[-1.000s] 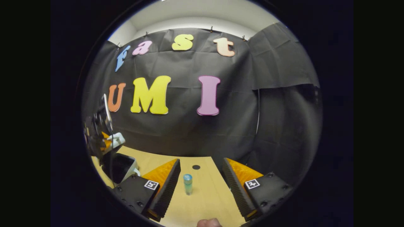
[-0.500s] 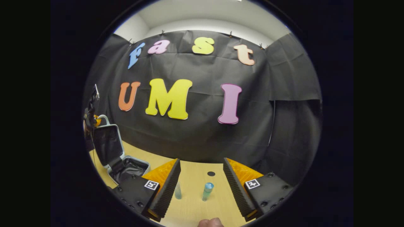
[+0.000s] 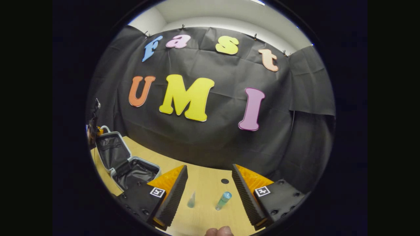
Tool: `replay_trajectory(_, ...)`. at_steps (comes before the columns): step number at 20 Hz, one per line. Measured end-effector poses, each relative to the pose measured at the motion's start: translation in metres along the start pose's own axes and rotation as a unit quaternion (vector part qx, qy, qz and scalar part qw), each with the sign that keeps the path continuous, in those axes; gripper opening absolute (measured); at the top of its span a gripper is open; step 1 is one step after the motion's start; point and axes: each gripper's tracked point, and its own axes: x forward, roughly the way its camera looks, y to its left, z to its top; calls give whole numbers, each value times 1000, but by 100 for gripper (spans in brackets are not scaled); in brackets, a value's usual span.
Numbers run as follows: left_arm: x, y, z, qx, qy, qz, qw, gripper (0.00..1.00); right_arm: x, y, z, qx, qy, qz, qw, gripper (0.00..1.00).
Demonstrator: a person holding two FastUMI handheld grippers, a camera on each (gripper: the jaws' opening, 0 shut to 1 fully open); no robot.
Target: First open the suitcase, pack the skin care products into it, and then close the suitcase.
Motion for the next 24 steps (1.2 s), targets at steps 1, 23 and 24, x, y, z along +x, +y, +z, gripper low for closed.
replay_trajectory(1, 5, 4, -17, -13, 18, 0, 1000, 6, 1, 5, -2, -3, 4, 5, 1000, 80)
replay_trajectory(23, -123, -128, 86, -45, -68, -27, 996, 94, -5, -26, -16, 56, -10, 26, 998, 80)
replay_trajectory(24, -136, -158, 91, -44, -75, -43, 995, 94, -7, -36, -18, 60, -12, 25, 998, 80)
